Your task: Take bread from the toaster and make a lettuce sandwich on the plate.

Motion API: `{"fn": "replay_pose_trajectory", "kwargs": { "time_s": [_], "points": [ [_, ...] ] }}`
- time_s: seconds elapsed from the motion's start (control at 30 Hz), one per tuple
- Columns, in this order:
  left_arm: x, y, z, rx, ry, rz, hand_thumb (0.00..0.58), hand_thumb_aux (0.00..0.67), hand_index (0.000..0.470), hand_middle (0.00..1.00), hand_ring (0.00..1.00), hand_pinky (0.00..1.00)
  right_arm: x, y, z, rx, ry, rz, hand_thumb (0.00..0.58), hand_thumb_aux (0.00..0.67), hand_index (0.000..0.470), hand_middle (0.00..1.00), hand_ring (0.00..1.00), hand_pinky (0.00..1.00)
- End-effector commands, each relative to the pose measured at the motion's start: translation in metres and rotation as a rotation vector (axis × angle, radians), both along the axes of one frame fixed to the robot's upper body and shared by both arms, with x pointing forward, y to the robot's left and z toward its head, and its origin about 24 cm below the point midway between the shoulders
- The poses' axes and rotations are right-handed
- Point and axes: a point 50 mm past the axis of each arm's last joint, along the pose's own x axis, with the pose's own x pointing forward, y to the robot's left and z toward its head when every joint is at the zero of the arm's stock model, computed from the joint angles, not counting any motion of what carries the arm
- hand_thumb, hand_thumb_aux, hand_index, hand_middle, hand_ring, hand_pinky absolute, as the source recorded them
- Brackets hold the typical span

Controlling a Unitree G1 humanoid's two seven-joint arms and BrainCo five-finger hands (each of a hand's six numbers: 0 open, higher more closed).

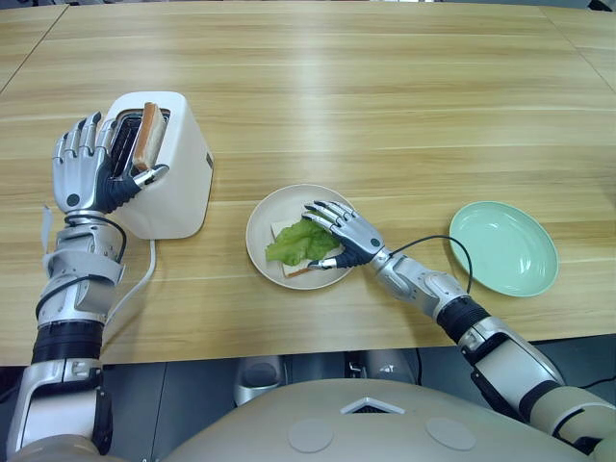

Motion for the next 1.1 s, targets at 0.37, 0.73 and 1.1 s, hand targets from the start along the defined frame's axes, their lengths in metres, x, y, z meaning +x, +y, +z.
{"fn": "replay_pose_trajectory", "kwargs": {
  "time_s": [0.37, 0.73, 1.1],
  "points": [
    [0.006, -0.002, -0.011, -0.128, 0.106, -0.048, 0.58, 0.67, 0.46, 1.0, 1.0, 1.0, -0.012, -0.001, 0.016, 0.039, -0.065, 0.02, 0.0, 0.0, 0.0, 0.0, 0.0, 0.0],
    [0.01, -0.008, 0.046, -0.254, -0.367, -0.125, 0.58, 0.67, 0.46, 1.0, 1.0, 1.0, -0.009, -0.044, 0.063, 0.326, -0.291, -0.261, 0.0, 0.0, 0.0, 0.0, 0.0, 0.0],
    [0.01, -0.067, 0.095, -0.558, -0.682, -0.576, 0.58, 0.67, 0.46, 1.0, 1.0, 1.0, -0.013, -0.076, 0.075, 0.39, -0.367, -0.393, 0.0, 0.0, 0.0, 0.0, 0.0, 0.0]
  ]
}}
